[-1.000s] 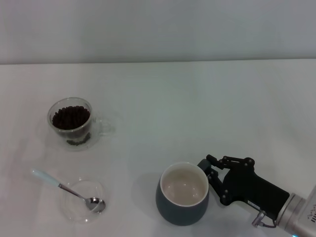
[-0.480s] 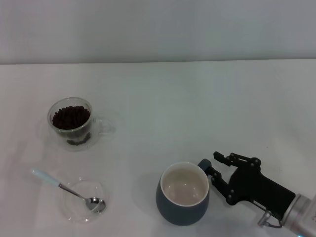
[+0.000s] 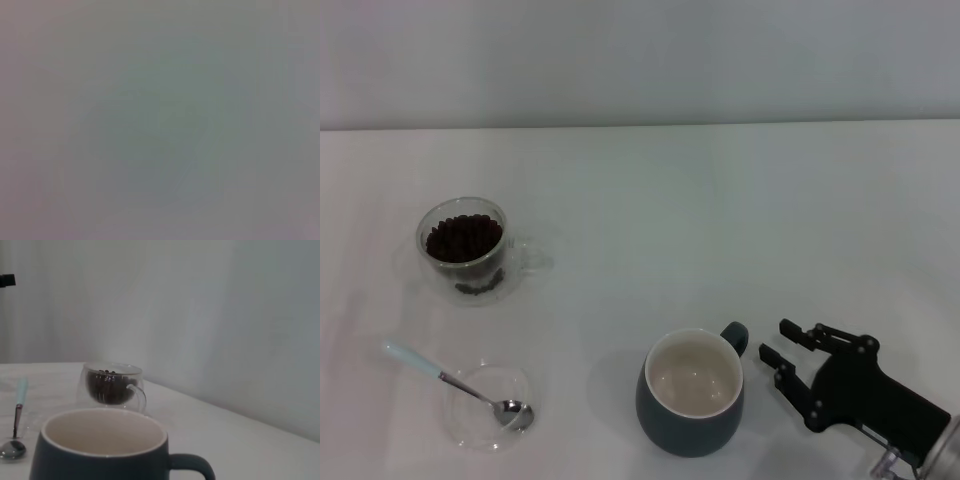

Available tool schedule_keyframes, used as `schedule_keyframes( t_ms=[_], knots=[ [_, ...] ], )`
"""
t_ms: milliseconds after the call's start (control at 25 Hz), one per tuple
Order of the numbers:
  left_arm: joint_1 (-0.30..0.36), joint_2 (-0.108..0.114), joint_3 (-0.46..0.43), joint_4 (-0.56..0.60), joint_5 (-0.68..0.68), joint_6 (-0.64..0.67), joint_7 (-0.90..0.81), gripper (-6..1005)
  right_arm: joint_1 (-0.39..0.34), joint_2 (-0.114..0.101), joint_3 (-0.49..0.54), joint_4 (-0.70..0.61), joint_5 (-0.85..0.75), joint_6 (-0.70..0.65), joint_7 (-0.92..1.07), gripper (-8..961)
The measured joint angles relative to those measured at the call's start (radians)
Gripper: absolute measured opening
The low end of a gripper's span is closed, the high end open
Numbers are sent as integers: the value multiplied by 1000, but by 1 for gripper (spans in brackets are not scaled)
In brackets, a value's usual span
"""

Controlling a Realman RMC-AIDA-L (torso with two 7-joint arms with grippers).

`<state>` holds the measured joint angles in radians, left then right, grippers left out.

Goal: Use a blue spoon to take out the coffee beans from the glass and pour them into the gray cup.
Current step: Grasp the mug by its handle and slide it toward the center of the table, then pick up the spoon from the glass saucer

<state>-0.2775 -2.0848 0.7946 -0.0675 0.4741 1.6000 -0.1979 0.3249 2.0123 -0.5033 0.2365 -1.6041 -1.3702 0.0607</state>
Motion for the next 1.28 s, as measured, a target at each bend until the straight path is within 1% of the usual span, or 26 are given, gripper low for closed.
schedule_keyframes(
  t_ms=[160,280,440,560,640,840,960,1080,1280],
  knots=[
    [0,0,1,0,1,0,0,622,-33,-2,-1,-6,3,-16,0,345],
    [5,0,2,0,2,0,0,622,-72,-3,0,-32,8,-48,0,346],
    [20,-1,2,-1,3,7,-21,622,-141,-3,8,-99,28,-155,0,348],
    [29,-1,3,-17,3,28,-55,622,-183,-3,9,-156,102,-261,3,348],
    [31,-1,4,-40,3,52,-83,622,-196,-3,9,-184,163,-315,3,348],
    [56,-3,5,-76,35,118,-181,622,-194,-3,10,-226,308,-416,5,348],
    [73,-3,5,-87,79,134,-299,622,-186,-4,10,-249,414,-446,6,348],
    [87,-3,5,-103,118,135,-433,622,-166,-4,10,-262,489,-453,7,348],
    [88,-4,5,-141,211,131,-656,622,-120,-7,11,-295,528,-427,8,348]
  ],
)
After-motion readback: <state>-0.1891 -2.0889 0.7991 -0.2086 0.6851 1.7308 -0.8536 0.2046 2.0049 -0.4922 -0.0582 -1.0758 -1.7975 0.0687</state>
